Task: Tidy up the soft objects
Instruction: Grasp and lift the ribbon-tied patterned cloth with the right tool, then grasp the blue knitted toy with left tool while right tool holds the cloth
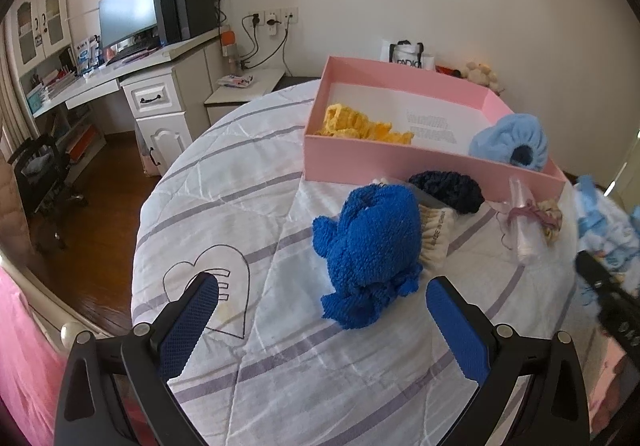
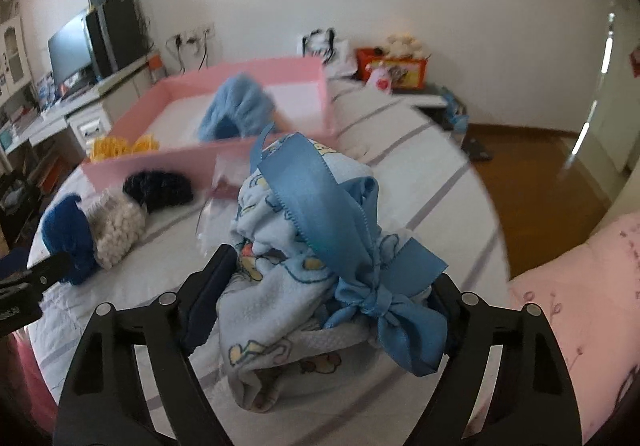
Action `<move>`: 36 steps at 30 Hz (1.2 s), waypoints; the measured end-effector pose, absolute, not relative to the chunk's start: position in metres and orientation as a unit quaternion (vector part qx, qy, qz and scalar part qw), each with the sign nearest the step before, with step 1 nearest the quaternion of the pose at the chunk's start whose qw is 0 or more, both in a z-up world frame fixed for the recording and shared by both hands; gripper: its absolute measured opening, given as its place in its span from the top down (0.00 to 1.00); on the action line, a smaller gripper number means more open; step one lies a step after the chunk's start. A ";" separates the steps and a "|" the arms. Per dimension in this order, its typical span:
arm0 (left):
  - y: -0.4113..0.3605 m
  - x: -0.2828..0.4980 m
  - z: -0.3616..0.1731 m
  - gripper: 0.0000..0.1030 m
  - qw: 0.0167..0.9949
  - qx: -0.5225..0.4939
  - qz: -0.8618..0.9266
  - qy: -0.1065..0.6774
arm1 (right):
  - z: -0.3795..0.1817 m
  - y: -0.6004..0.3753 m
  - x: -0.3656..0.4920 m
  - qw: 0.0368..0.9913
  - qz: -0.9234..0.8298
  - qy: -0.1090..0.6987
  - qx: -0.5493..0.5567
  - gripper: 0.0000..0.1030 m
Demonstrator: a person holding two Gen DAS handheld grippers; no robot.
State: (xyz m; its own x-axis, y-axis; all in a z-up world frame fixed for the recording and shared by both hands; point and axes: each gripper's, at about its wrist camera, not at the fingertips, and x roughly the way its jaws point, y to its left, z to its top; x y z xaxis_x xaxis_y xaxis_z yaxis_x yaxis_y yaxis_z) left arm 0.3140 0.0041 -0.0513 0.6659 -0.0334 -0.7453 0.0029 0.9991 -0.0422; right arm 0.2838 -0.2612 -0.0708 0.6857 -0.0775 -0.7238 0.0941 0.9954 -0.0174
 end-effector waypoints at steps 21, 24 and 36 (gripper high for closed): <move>-0.003 0.339 -0.064 0.65 0.919 -0.013 -0.002 0.393 | -0.096 -0.276 0.308 0.902 -0.065 0.427 0.022 0.18; -0.003 0.335 -0.062 0.66 0.920 -0.015 -0.008 0.391 | -0.095 -0.276 0.308 0.901 -0.068 0.427 0.022 0.18; -0.002 0.313 -0.045 0.66 0.928 -0.009 -0.001 0.373 | -0.071 -0.260 0.293 0.914 -0.053 0.403 0.003 0.19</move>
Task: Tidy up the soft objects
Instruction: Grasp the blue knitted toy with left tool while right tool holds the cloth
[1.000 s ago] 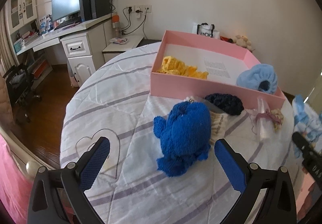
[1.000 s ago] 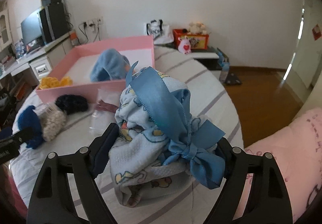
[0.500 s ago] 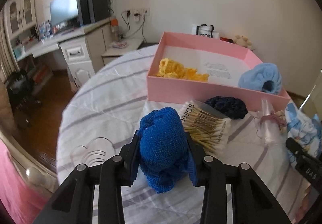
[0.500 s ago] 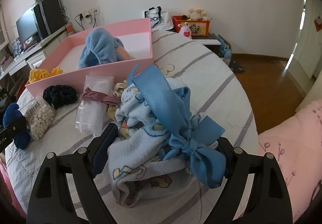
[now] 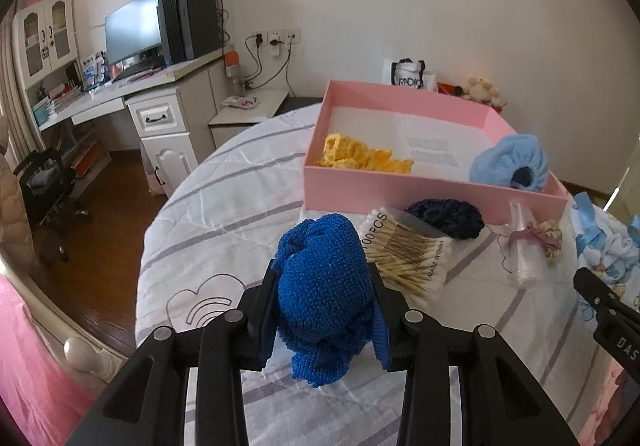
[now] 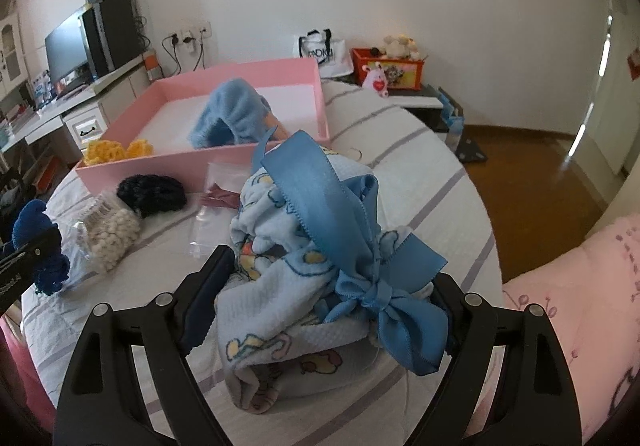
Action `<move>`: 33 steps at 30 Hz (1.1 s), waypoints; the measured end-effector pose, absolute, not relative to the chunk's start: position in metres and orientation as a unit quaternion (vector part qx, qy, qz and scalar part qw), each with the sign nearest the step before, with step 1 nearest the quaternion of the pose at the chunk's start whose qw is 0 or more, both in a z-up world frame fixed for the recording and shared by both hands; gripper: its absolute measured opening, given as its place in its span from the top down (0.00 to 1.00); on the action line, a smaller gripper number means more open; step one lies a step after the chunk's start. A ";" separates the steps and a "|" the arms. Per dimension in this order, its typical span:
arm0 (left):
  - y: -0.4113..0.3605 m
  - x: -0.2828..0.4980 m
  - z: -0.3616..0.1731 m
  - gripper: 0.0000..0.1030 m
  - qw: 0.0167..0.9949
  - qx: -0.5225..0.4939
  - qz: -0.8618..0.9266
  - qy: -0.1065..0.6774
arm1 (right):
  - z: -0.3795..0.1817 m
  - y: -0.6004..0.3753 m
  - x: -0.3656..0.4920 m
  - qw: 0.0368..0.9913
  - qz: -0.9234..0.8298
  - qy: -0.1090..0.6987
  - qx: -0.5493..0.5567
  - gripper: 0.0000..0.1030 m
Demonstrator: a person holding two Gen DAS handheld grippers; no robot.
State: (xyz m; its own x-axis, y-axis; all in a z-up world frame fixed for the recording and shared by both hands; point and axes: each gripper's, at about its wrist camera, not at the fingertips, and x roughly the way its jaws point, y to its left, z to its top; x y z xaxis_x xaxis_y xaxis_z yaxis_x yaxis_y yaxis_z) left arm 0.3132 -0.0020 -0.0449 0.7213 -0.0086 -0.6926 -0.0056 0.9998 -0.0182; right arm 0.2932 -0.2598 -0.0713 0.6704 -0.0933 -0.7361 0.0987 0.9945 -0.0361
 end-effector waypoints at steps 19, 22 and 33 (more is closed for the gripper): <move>-0.005 0.236 0.023 0.65 0.959 0.001 -0.013 0.283 | 0.004 -0.224 0.239 0.952 -0.019 0.305 -0.019 0.19; -0.005 0.221 0.034 0.65 0.964 0.002 -0.011 0.265 | 0.018 -0.219 0.228 0.959 -0.014 0.282 -0.021 0.18; -0.005 0.155 0.072 0.65 0.981 0.000 -0.014 0.194 | 0.060 -0.200 0.193 0.977 0.004 0.209 -0.035 0.18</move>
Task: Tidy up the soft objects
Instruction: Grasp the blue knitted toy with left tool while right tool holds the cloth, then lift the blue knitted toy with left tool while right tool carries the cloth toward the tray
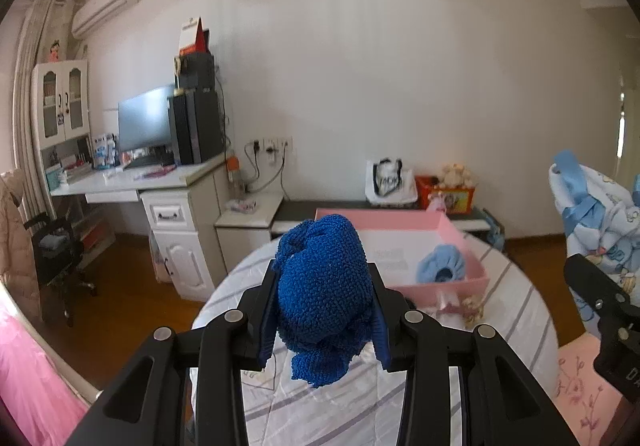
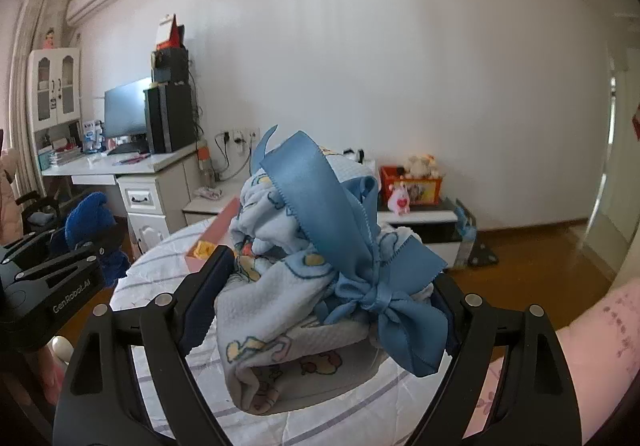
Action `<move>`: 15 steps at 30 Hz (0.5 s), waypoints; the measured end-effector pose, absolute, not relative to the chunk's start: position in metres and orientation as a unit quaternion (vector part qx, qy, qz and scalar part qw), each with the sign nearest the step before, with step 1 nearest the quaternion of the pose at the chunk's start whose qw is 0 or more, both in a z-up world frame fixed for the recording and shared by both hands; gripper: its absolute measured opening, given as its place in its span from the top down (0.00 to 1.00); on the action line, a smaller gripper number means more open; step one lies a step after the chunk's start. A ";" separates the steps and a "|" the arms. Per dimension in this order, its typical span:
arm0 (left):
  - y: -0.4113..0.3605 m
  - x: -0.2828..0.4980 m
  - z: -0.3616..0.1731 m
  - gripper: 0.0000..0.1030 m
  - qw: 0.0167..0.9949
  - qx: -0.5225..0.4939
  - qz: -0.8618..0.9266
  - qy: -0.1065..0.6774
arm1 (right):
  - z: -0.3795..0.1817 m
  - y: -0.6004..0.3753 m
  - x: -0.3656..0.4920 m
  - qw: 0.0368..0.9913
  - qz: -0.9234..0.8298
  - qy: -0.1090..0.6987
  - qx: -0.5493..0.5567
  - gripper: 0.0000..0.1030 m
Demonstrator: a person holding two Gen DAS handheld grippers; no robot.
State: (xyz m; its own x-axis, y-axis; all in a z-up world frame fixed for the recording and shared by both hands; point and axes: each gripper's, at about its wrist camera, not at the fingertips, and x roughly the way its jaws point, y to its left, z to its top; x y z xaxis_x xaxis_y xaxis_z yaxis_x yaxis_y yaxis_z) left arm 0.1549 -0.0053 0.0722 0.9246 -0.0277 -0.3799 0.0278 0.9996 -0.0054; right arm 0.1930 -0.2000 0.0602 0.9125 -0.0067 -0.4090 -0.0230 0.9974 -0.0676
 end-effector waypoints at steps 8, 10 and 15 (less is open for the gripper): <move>0.004 0.104 0.089 0.65 0.990 -0.009 -0.006 0.140 | 0.080 -0.190 0.170 0.984 0.016 0.169 -0.045 0.18; 0.007 0.092 0.090 0.65 0.992 -0.010 -0.006 0.129 | 0.083 -0.188 0.163 0.986 0.018 0.158 -0.047 0.18; 0.015 0.063 0.089 0.65 0.994 -0.013 -0.005 0.105 | 0.091 -0.186 0.145 0.989 0.024 0.136 -0.054 0.17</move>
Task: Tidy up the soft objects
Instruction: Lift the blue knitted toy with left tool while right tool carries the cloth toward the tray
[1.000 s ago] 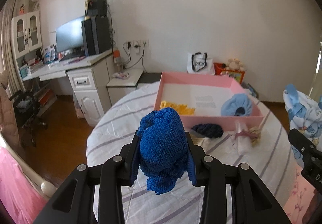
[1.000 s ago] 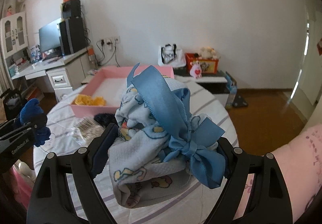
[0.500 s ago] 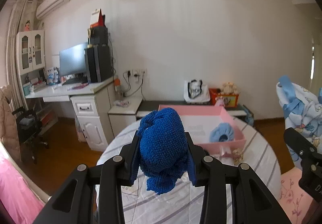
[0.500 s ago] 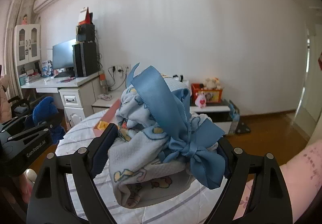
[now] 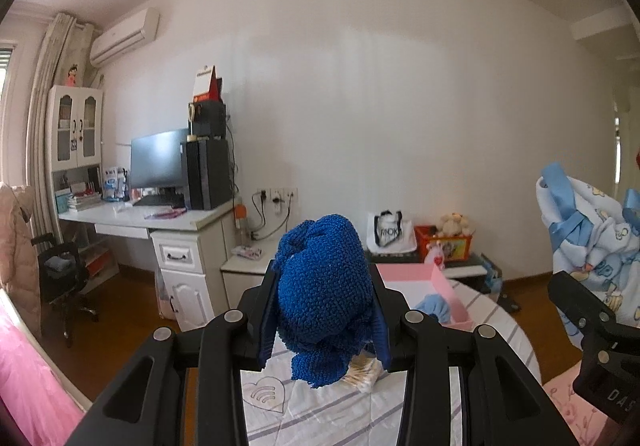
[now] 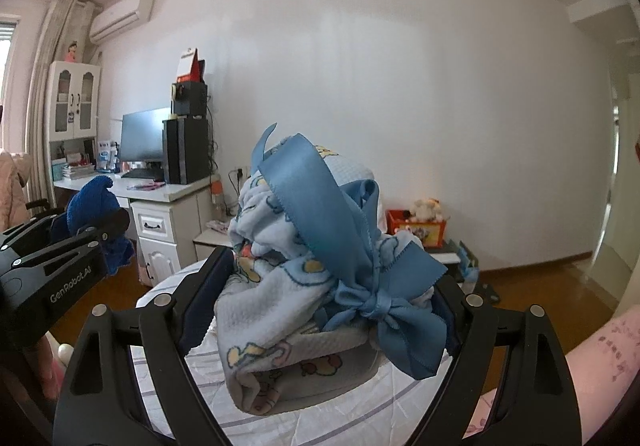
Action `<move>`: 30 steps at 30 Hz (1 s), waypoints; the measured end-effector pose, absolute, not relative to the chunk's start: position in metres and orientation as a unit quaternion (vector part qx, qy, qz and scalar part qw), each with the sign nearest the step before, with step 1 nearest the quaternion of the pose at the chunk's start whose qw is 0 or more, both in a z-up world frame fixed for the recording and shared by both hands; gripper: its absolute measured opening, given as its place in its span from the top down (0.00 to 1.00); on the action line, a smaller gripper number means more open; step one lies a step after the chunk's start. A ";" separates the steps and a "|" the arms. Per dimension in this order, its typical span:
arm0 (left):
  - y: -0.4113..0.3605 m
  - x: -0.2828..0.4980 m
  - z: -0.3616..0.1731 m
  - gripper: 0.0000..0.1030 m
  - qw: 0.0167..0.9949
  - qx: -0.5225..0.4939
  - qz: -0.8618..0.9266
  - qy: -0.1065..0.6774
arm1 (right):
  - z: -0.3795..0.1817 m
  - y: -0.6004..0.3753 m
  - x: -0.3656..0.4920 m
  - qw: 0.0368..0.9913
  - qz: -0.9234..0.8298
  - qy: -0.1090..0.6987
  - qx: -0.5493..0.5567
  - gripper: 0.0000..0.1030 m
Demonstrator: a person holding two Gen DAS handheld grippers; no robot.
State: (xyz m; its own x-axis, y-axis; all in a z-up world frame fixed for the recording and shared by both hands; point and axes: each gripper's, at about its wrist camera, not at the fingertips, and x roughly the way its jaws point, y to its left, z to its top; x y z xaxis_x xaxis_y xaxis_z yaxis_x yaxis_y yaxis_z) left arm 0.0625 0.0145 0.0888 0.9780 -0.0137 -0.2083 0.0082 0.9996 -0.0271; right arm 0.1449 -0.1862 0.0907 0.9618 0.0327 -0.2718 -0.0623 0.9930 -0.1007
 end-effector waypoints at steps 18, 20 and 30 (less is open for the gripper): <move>0.014 0.056 0.054 0.64 0.992 -0.013 -0.007 0.125 | 0.077 -0.179 0.156 0.984 0.043 0.158 -0.071 0.23; 0.015 0.071 0.045 0.64 0.988 -0.009 -0.006 0.151 | 0.056 -0.182 0.187 0.974 0.036 0.216 -0.055 0.26; 0.037 0.107 0.004 0.64 0.974 -0.006 0.026 0.224 | -0.013 -0.186 0.200 0.931 0.101 0.348 -0.053 0.00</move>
